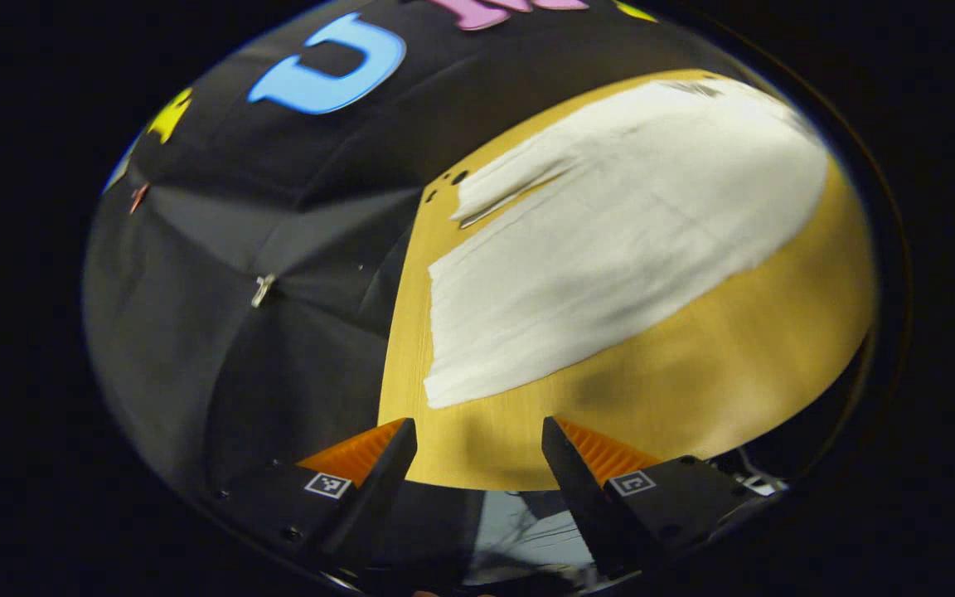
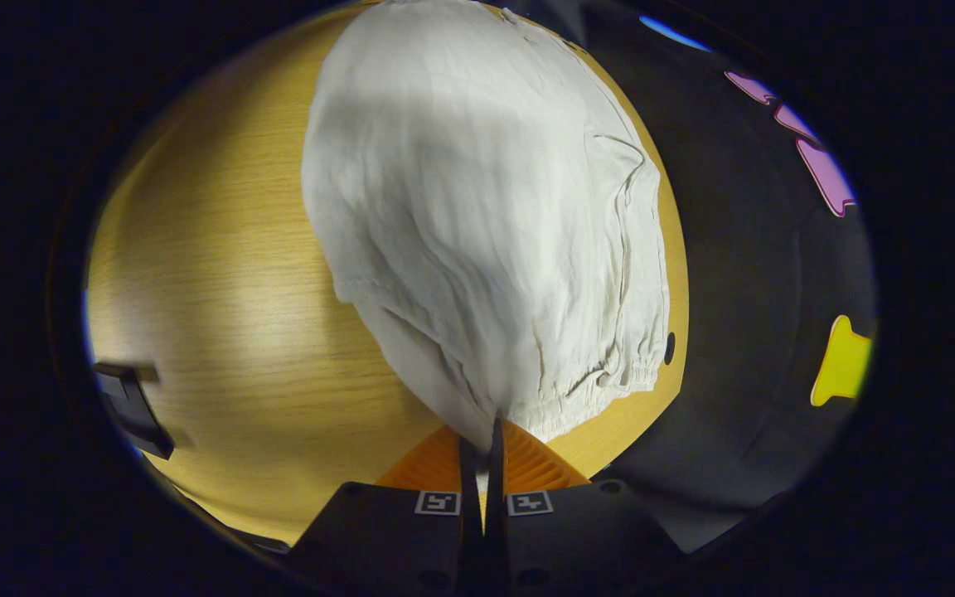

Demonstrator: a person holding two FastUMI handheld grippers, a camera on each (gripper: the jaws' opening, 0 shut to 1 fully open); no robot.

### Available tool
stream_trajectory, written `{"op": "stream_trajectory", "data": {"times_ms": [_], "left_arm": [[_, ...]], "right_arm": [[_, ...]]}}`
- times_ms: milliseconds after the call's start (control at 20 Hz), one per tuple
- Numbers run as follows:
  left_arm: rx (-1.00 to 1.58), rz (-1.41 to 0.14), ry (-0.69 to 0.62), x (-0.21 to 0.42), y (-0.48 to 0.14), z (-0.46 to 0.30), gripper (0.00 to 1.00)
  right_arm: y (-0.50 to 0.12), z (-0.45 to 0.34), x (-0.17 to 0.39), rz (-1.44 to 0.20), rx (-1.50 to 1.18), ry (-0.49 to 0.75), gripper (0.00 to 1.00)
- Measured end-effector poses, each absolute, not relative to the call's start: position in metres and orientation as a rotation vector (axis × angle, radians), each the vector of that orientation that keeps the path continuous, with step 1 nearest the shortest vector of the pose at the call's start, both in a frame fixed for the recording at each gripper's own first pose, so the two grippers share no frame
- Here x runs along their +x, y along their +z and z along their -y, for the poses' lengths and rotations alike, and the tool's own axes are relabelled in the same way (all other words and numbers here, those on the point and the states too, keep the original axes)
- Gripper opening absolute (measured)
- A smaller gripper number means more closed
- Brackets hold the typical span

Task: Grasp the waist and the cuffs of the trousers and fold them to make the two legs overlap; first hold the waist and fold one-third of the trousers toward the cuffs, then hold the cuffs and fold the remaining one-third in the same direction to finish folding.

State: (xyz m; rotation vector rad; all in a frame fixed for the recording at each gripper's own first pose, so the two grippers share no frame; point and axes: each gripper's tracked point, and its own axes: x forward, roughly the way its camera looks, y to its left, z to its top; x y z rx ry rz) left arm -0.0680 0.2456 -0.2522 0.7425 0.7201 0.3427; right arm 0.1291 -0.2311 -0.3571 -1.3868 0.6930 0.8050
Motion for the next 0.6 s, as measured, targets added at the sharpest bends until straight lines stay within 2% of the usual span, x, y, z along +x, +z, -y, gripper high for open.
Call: {"op": "stream_trajectory", "data": {"times_ms": [250, 600], "left_arm": [[1.009, -0.781, 0.214, -0.036, -0.264, -0.28, 0.96], [1.161, -0.86, -0.001, 0.004, -0.267, -0.296, 0.93]], "right_arm": [[-0.356, 0.232, 0.13, -0.675, -1.423, 0.817, 0.05], [-0.357, 0.231, 0.129, -0.687, -1.435, 0.825, 0.05]]}}
